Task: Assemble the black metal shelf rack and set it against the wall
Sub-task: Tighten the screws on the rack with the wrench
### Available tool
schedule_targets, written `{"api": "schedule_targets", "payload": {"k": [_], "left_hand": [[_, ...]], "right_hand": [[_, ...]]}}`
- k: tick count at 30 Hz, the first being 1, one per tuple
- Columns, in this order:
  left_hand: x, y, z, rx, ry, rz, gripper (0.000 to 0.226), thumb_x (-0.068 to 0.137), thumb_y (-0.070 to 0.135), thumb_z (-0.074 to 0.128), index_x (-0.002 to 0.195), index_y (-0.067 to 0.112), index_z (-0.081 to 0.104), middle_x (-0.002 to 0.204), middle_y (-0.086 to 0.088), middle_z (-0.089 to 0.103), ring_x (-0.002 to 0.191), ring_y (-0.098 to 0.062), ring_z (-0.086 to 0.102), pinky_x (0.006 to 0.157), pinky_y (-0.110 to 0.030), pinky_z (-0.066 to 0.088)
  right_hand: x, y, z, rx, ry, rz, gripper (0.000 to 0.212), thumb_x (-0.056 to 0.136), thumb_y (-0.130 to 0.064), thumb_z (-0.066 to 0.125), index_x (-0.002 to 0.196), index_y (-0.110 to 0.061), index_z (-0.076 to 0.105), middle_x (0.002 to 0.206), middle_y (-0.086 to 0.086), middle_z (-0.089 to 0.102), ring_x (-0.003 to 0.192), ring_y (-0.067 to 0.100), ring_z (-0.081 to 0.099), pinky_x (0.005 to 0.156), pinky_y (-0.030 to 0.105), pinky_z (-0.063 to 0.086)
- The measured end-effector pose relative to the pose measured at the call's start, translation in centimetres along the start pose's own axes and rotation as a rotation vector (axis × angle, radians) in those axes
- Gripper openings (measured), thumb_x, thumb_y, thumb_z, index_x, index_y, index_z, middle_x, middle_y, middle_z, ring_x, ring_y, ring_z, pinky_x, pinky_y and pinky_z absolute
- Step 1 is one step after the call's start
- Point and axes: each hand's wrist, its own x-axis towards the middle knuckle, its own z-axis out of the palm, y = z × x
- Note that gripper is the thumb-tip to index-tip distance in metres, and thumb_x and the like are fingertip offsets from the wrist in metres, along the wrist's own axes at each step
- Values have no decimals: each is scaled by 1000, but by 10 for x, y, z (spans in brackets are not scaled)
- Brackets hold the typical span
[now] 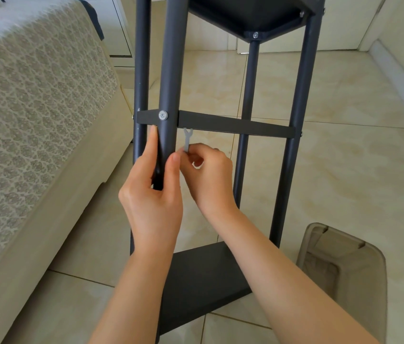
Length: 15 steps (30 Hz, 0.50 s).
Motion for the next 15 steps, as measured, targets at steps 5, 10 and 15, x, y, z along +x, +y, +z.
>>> {"api": "schedule_targets", "payload": {"k": [5, 10, 15], "left_hand": [[-1, 3, 1, -12, -18, 5, 50, 99, 28, 58, 147, 24, 45, 74, -3, 60, 63, -25, 58, 64, -28, 52], [-4, 3, 0, -10, -13, 6, 48, 99, 26, 58, 146, 21, 48, 77, -2, 62, 65, -20, 59, 66, -18, 47], [-6, 4, 2, -26, -9, 12, 49, 98, 29, 59, 145, 25, 48, 81, 0, 66, 67, -15, 62, 68, -11, 46]], "right_hand": [[-5, -8, -21, 8, -74, 2, 26, 97, -19, 61, 75, -8, 70, 69, 0, 68, 61, 8, 57, 59, 14, 40], [-8, -16, -34, -26, -177, 69, 33, 95, -18, 60, 63, -12, 64, 59, 1, 62, 59, 18, 58, 63, 33, 50], [2, -30, -41, -16, -237, 126, 41, 96, -16, 58, 55, -20, 55, 49, -5, 47, 49, 9, 44, 53, 28, 43]]}}
